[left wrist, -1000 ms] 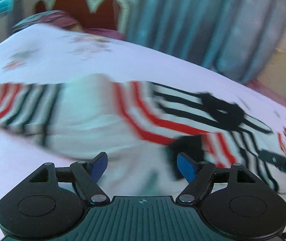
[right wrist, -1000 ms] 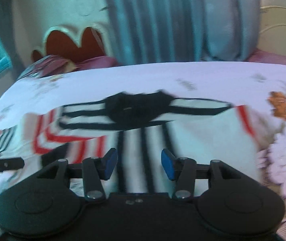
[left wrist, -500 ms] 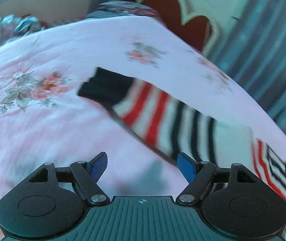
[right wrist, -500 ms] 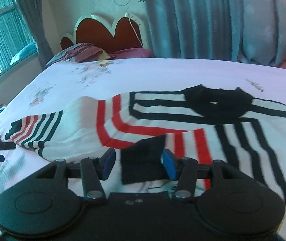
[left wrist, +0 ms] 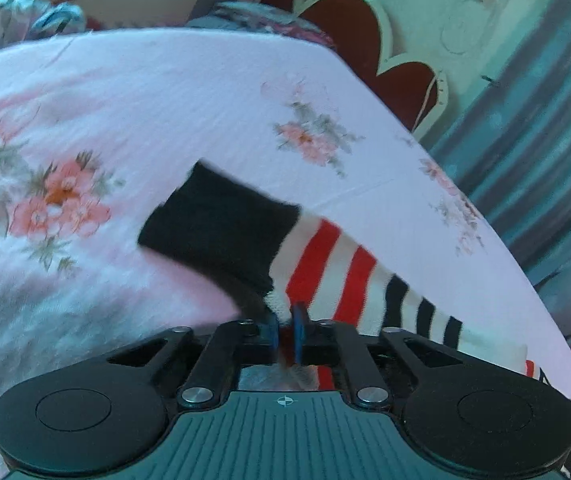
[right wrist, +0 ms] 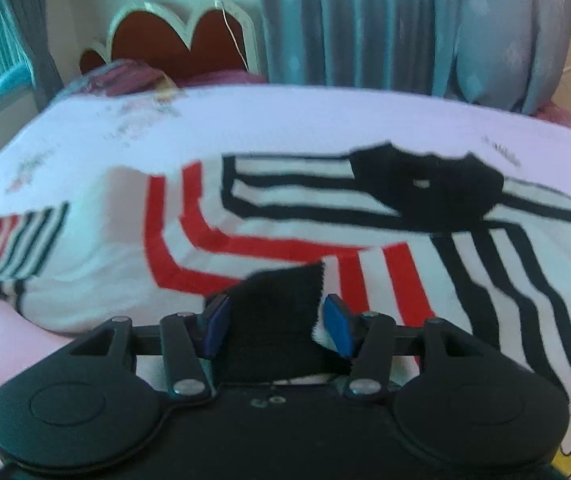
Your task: Fold small clothes
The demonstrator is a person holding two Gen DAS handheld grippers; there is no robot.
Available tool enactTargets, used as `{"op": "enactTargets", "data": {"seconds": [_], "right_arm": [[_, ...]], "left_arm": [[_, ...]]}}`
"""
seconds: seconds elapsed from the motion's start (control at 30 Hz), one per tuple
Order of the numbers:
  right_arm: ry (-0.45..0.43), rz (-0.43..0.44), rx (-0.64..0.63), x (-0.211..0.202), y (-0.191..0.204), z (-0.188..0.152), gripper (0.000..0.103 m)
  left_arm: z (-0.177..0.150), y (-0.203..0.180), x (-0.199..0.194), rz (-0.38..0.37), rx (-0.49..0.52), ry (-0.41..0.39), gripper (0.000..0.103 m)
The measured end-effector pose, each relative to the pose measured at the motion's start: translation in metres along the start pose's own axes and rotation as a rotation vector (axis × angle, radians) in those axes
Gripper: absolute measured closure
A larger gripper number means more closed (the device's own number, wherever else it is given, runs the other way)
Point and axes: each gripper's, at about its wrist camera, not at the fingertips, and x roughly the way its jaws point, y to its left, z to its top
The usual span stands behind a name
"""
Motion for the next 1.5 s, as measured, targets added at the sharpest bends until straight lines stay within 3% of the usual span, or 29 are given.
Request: {"op": "enactTargets", "data": {"seconds": [0.13,0.33,0.53,0.67,0.8,0.93,0.97,1.0,1.07,1.23,1.33,1.37,1.43,1.47,1.5], "right_arm": [[-0.015,0.019,0.028,-0.005,-0.006,0.002,0.053],[-0.082,0.039,0.077,-0.031,-0.029,0.004,0.052],[-0.119,-0.002,0.187,-0.062,-0.082,-0.004,0.052],[-0.135,-0.052,0.240,-0.085,-0.123,-0.018,0.047],[-0.129,-0.063,0.305,-0.096,-0.155,-0.031,0.044],[-0.131,-0.021,0.325,-0.098,-0.163,-0.034,0.041],[-0.131,-0.009,0.323,-0.097,-0.162,-0.033,0.039],[-0.130,0.007,0.322,-0.098,-0.161,-0.033,0.035],[-0.130,0.043,0.309,-0.093,-0.151,-0.030,0.032],[-0.100,0.090,0.210,-0.077,-0.112,-0.016,0.032],[-0.074,0.047,0.138,-0.061,-0.087,-0.005,0.032],[-0.060,0.023,0.122,-0.056,-0.081,-0.003,0.033],[-0.031,-0.005,0.121,-0.046,-0.076,-0.001,0.050],[-0.021,-0.008,0.132,-0.044,-0.076,0.000,0.067],[-0.018,-0.015,0.146,-0.043,-0.077,0.000,0.077]], "left_arm": [[0.003,-0.035,-0.023,-0.061,0.121,-0.091,0.098],[-0.016,-0.146,-0.072,-0.297,0.426,-0.175,0.098],[-0.095,-0.270,-0.087,-0.565,0.664,-0.078,0.098],[-0.174,-0.329,-0.081,-0.652,0.851,0.054,0.098],[-0.232,-0.351,-0.069,-0.597,1.021,0.172,0.098],[-0.238,-0.334,-0.086,-0.568,1.026,0.179,0.092],[-0.234,-0.328,-0.089,-0.562,1.015,0.175,0.075],[-0.233,-0.319,-0.099,-0.547,1.001,0.161,0.048],[-0.224,-0.301,-0.111,-0.512,0.976,0.107,0.032],[-0.192,-0.254,-0.113,-0.363,0.964,0.021,0.032],[-0.180,-0.223,-0.101,-0.245,0.960,0.005,0.032],[-0.177,-0.214,-0.096,-0.202,0.960,-0.002,0.032],[-0.174,-0.202,-0.087,-0.154,0.950,0.000,0.032],[-0.174,-0.198,-0.081,-0.136,0.946,0.001,0.032],[-0.174,-0.197,-0.076,-0.130,0.938,0.001,0.035]]}}
